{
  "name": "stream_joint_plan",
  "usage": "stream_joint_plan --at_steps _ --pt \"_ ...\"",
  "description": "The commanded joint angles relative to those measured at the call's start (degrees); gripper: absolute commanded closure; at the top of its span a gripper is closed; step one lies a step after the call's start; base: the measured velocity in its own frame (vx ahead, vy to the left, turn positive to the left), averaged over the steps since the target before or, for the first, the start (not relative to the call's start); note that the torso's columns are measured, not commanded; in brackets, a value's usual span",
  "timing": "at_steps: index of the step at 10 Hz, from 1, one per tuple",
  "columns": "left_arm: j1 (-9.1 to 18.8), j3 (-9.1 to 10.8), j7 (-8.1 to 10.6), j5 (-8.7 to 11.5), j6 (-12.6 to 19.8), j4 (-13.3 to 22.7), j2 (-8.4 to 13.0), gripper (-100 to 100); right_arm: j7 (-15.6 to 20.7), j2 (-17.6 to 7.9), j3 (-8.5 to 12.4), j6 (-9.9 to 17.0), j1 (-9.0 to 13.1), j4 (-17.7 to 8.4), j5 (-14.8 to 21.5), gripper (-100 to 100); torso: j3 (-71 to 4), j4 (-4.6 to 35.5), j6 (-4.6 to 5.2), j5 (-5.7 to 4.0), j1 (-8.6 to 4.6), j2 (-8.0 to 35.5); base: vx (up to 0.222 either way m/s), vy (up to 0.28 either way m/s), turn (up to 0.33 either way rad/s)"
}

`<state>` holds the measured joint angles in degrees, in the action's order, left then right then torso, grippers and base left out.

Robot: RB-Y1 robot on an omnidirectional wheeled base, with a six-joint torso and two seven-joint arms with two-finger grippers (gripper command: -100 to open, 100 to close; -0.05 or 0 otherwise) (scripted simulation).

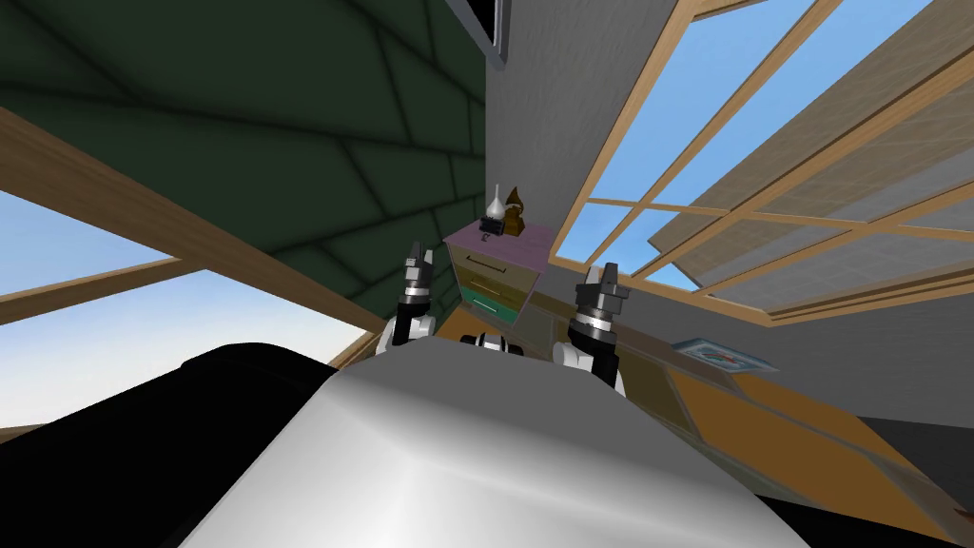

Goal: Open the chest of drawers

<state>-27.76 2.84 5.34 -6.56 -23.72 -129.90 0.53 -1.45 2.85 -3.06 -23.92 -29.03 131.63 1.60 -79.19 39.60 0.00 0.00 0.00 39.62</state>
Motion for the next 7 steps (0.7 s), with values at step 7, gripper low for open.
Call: stream_joint_plan --at_steps 7 --pt "2.4 -1.21 -1.52 -1.0 -0.4 8.1 7.1 -100 0.0 0.0 0.0 0.0 0.0 0.0 0.0 0 -5.4 2.7 0.00 -0.01 -0.03 2.7 0.045 0.024 -0.038"
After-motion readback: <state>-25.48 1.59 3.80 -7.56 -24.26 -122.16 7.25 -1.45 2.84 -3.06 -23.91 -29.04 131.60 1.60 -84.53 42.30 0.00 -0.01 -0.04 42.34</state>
